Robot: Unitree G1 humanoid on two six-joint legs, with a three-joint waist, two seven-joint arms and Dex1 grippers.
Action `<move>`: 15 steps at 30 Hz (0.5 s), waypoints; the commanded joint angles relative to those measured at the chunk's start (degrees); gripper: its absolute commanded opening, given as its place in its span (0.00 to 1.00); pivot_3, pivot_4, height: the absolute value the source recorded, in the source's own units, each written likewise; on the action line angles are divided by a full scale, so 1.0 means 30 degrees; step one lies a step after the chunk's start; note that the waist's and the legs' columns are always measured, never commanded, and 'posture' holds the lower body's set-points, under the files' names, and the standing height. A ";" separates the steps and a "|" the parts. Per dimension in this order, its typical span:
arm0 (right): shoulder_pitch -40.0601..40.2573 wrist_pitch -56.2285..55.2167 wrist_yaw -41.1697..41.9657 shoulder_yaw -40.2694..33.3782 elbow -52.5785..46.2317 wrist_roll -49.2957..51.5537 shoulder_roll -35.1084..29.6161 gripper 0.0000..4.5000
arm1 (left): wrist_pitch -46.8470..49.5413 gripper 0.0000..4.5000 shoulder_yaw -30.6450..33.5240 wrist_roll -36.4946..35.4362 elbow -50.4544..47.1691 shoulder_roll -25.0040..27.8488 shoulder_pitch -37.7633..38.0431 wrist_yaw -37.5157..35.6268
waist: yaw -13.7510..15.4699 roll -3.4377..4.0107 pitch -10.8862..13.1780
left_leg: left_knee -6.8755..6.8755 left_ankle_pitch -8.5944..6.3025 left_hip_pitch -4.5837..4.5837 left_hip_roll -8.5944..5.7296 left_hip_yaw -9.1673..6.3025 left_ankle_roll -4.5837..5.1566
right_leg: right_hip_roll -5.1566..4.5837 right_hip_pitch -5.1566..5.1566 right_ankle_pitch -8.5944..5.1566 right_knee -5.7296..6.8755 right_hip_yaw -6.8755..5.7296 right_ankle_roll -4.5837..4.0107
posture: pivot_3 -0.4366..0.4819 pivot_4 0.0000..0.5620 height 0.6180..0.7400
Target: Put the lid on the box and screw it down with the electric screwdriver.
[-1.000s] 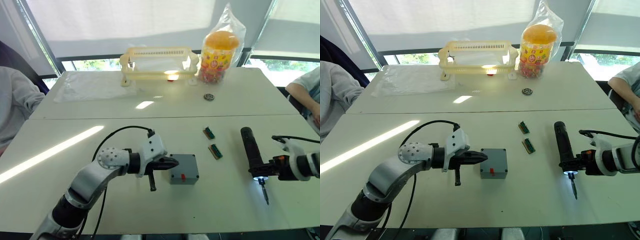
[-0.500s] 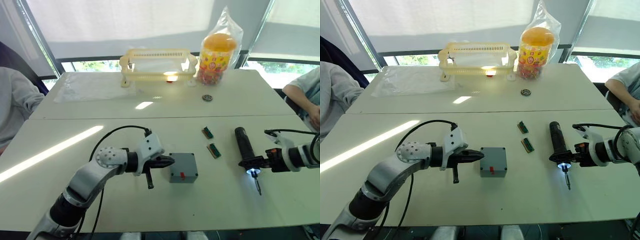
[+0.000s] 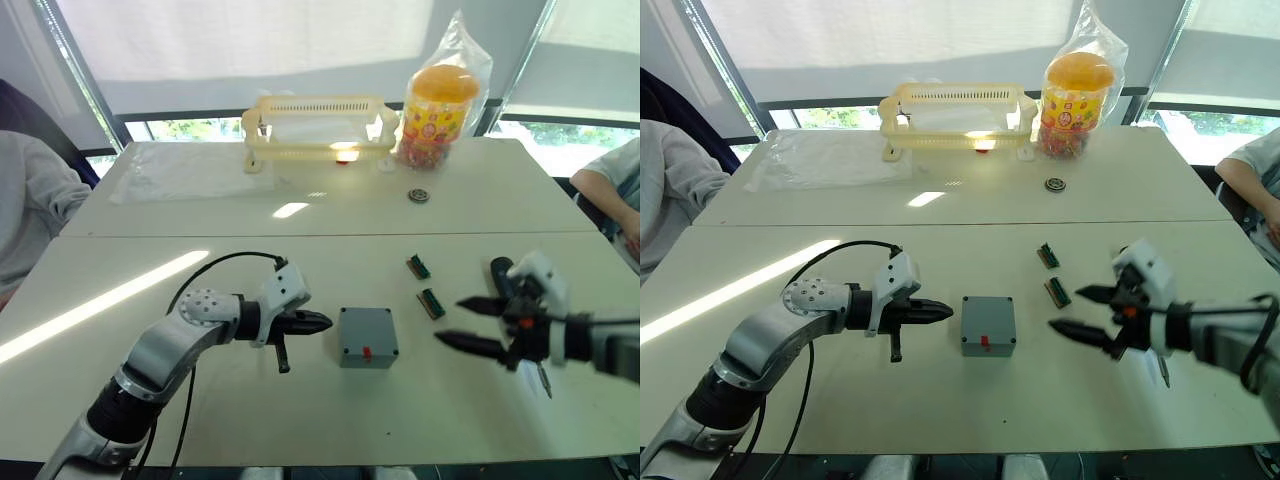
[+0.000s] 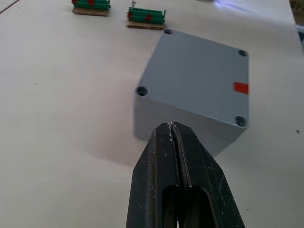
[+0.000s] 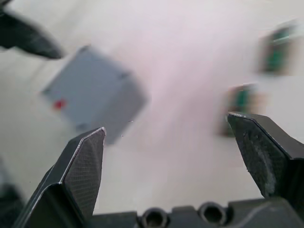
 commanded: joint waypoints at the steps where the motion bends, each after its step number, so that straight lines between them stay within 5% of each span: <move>1: 0.1240 -0.0786 -0.1659 0.0638 -0.2038 -0.0246 0.1328 0.99 | -0.0577 0.00 -0.0771 0.0685 0.0629 -0.0036 -0.0327 -0.0172 | 0.0040 -0.0002 0.0001 | 0.0027 0.0000 0.0001 0.0000 0.0010 0.0000 | 0.0001 0.0008 0.0000 -0.0005 0.0011 -0.0008 | 0.48 0.27 1.00; 8: 0.1763 -0.2946 -0.3513 0.4181 -0.1584 -0.2435 0.4072 0.99 | -0.1641 0.00 -0.2159 0.1907 0.2016 -0.0173 -0.0743 -0.0719 | 0.0028 -0.0024 -0.0010 | 0.0108 0.0004 0.0011 -0.0002 0.0047 -0.0008 | 0.0004 0.0020 -0.0001 -0.0015 0.0083 -0.0152 | 0.48 0.27 1.00; 15: 0.0849 -0.4265 -0.3367 0.6698 -0.0357 -0.4027 0.4565 0.99 | -0.2908 0.00 -0.2659 0.3393 0.4115 -0.1892 -0.1625 0.0179 | 0.0054 -0.0023 -0.0010 | 0.0103 0.0006 0.0007 -0.0003 0.0040 -0.0007 | 0.0016 0.0015 0.0005 -0.0006 0.0083 -0.0140 | 0.48 0.27 1.00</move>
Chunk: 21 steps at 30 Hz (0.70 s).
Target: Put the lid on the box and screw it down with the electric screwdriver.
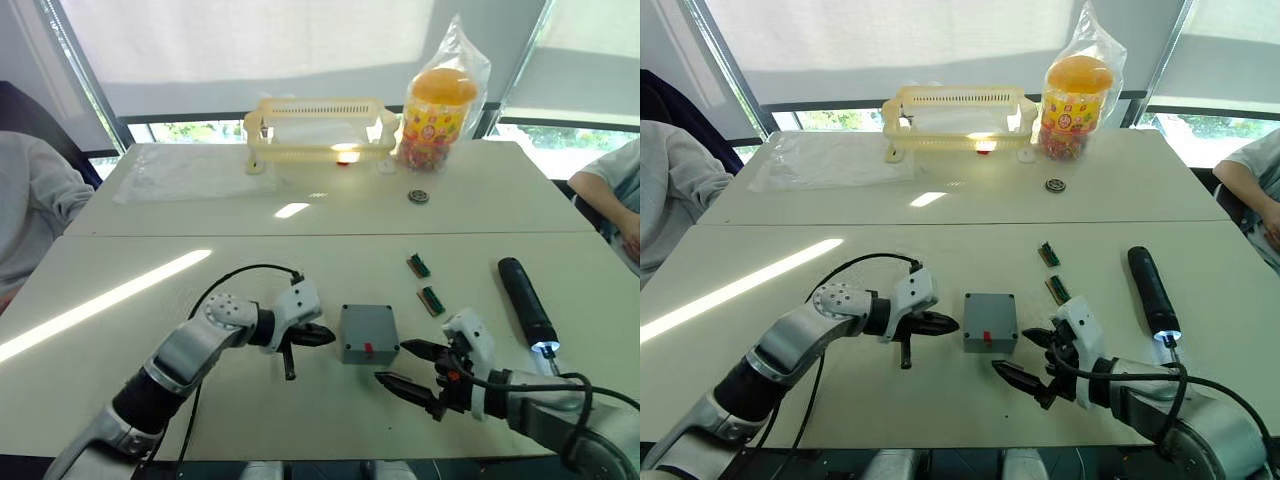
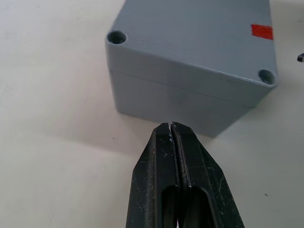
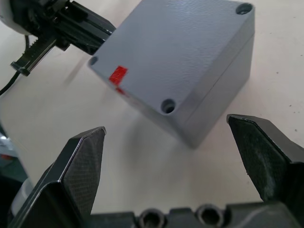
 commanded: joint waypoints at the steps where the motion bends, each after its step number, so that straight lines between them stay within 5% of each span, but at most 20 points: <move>1: -0.0175 -0.0295 0.0325 0.0626 -0.0418 -0.0055 -0.0105 0.99 | -0.0823 0.00 -0.0117 0.0554 0.0348 -0.0572 -0.0514 0.0219 | 0.0003 0.0000 0.0000 | 0.0000 0.0000 -0.0001 0.0000 -0.0001 0.0000 | 0.0001 -0.0002 0.0000 0.0001 0.0001 0.0001 | 0.48 0.27 1.00; 14: 0.1127 0.1570 -0.0566 0.0886 -0.3066 0.1981 -0.0288 0.99 | -0.4970 0.00 -0.0004 0.3300 0.5270 -0.3194 -0.2092 0.1741 | -0.0023 -0.0002 -0.0002 | 0.0004 -0.0001 0.0000 -0.0004 -0.0007 0.0002 | 0.0002 0.0006 0.0030 0.0000 -0.0003 0.0060 | 0.48 0.27 1.00; 21: 0.1155 0.0711 0.0648 -0.2770 -0.2198 0.1827 -0.2632 0.99 | -0.3545 0.00 0.1959 0.2529 0.2685 -0.0610 -0.0633 0.0984 | -0.0161 0.0004 -0.0006 | -0.0004 -0.0001 0.0010 0.0004 -0.0010 0.0002 | 0.0013 -0.0005 0.0035 0.0022 0.0003 0.0067 | 0.48 0.27 1.00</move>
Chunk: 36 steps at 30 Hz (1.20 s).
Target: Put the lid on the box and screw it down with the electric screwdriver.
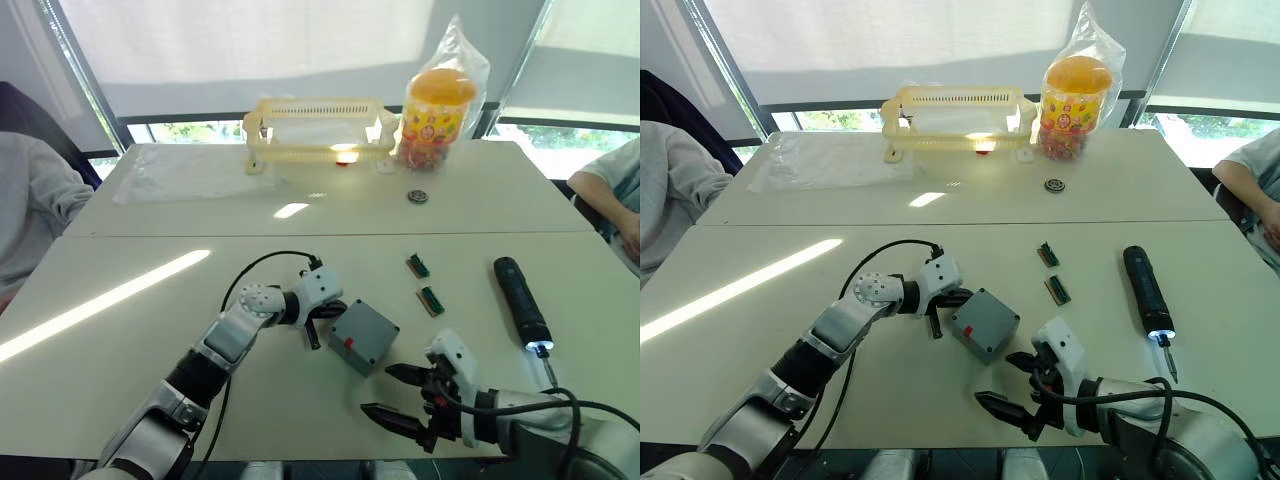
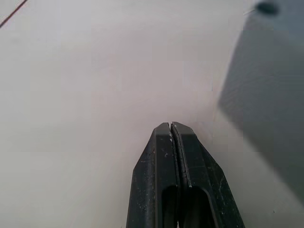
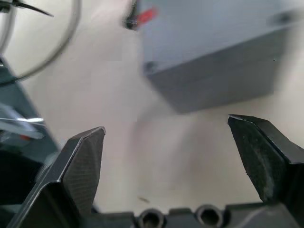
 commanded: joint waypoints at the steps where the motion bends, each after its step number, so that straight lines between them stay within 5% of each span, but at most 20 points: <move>1: -0.0420 -0.1064 0.1006 -0.0899 0.0481 -0.0348 -0.0729 0.99 | 0.1547 0.00 0.1433 -0.1389 -0.3107 0.1184 0.0966 -0.1217 | 0.0023 0.0001 -0.0001 | -0.0016 0.0000 0.0003 0.0003 -0.0007 0.0001 | 0.0002 0.0001 -0.0001 0.0000 -0.0007 0.0001 | 0.48 0.27 1.00; 10: -0.3268 -0.4027 0.3640 0.1605 0.4257 -0.2421 -0.0809 0.99 | 0.5875 0.00 0.1740 -0.4865 -0.9811 0.4456 0.3796 -0.3936 | 0.0172 0.0002 -0.0001 | 0.0005 0.0001 0.0002 0.0009 0.0004 -0.0001 | -0.0013 0.0021 -0.0037 -0.0011 -0.0004 -0.0070 | 0.48 0.27 1.00; 17: -0.4601 -0.4954 0.5163 0.2797 0.5276 -0.2966 -0.0555 0.99 | 0.6518 0.00 0.0751 -0.4985 -1.0039 0.3471 0.3549 -0.3267 | 0.0138 0.0002 -0.0001 | 0.0008 0.0000 0.0001 0.0006 0.0006 -0.0001 | -0.0006 0.0022 -0.0023 -0.0013 -0.0006 -0.0043 | 0.48 0.27 1.00; 25: -0.3536 -0.4986 0.6203 0.3321 0.4406 -0.2919 -0.0798 0.99 | 0.4293 0.00 -0.0407 -0.2712 -0.6412 0.1214 0.1866 -0.1334 | 0.0165 0.0002 -0.0001 | 0.0009 0.0001 0.0002 0.0003 0.0002 -0.0001 | 0.0000 0.0018 -0.0003 -0.0005 -0.0011 -0.0007 | 0.48 0.27 1.00; 36: -0.2198 -0.4609 0.5115 0.2775 0.3230 -0.2688 -0.0245 0.99 | 0.3699 0.00 -0.0649 -0.2788 -0.6060 0.1217 0.1762 -0.2511 | 0.0150 0.0002 -0.0001 | 0.0010 0.0001 0.0003 0.0003 0.0003 -0.0001 | 0.0000 0.0017 -0.0001 0.0000 -0.0007 -0.0003 | 0.48 0.27 1.00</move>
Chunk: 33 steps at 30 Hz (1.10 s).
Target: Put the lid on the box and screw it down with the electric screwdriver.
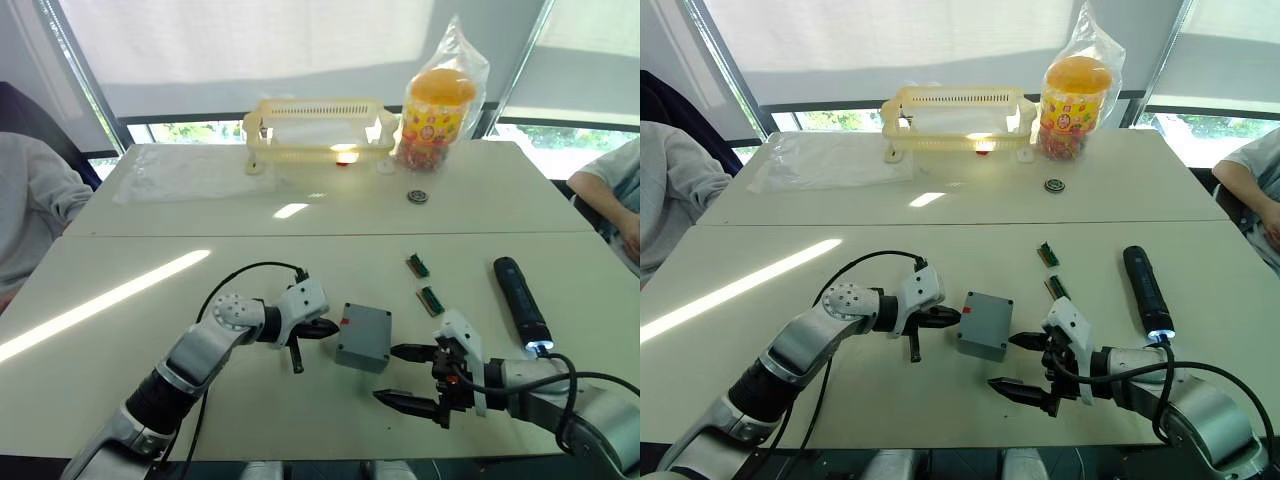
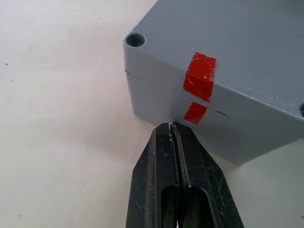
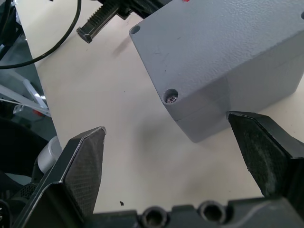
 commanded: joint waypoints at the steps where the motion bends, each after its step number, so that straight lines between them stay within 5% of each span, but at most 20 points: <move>1: -0.0126 -0.0265 -0.0222 -0.0476 -0.0682 0.0304 0.0306 0.99 | -0.0135 0.00 -0.0136 -0.0371 -0.0852 0.0094 0.0018 -0.0684 | 0.0002 0.0000 0.0000 | 0.0000 0.0000 0.0000 0.0000 0.0002 0.0000 | -0.0001 0.0000 0.0000 0.0000 0.0001 0.0000 | 0.48 0.27 1.00; 17: -0.0845 -0.0453 0.0063 -0.0552 0.0000 -0.0138 0.0088 0.99 | 0.0549 0.00 -0.0022 -0.0635 -0.1753 -0.0022 0.0470 -0.0898 | 0.0004 0.0000 0.0000 | 0.0002 0.0000 0.0000 0.0000 0.0000 0.0000 | -0.0001 0.0001 0.0001 0.0001 0.0000 0.0001 | 0.48 0.27 1.00; 22: -0.1048 0.1712 -0.1107 -0.5290 -0.0682 0.2842 -0.0466 0.99 | 0.0705 0.00 0.1820 -0.0663 -0.2135 0.1363 0.0459 -0.0624 | 0.0014 0.0000 0.0000 | 0.0002 0.0000 -0.0001 0.0001 -0.0001 0.0000 | -0.0002 0.0001 0.0001 0.0003 0.0003 0.0001 | 0.48 0.27 1.00; 26: -0.2157 0.2940 -0.3038 -0.8513 -0.0323 0.5664 0.0112 0.99 | 0.2650 0.00 0.4643 -0.3130 -0.3162 0.2121 -0.0416 -0.0963 | -0.0002 -0.0001 0.0001 | -0.0001 0.0000 0.0004 0.0008 -0.0006 0.0000 | 0.0004 -0.0005 0.0002 0.0020 0.0002 0.0001 | 0.48 0.27 1.00; 33: -0.2583 -0.0987 -0.5275 -0.5381 0.2681 0.0144 0.2091 0.94 | 0.5396 0.00 0.5999 -0.6504 -0.4842 0.2053 -0.0794 -0.0896 | -0.0043 -0.0006 -0.0005 | 0.0000 0.0000 0.0001 0.0001 0.0019 0.0000 | -0.0005 -0.0001 0.0001 0.0011 0.0010 0.0008 | 0.48 0.27 1.00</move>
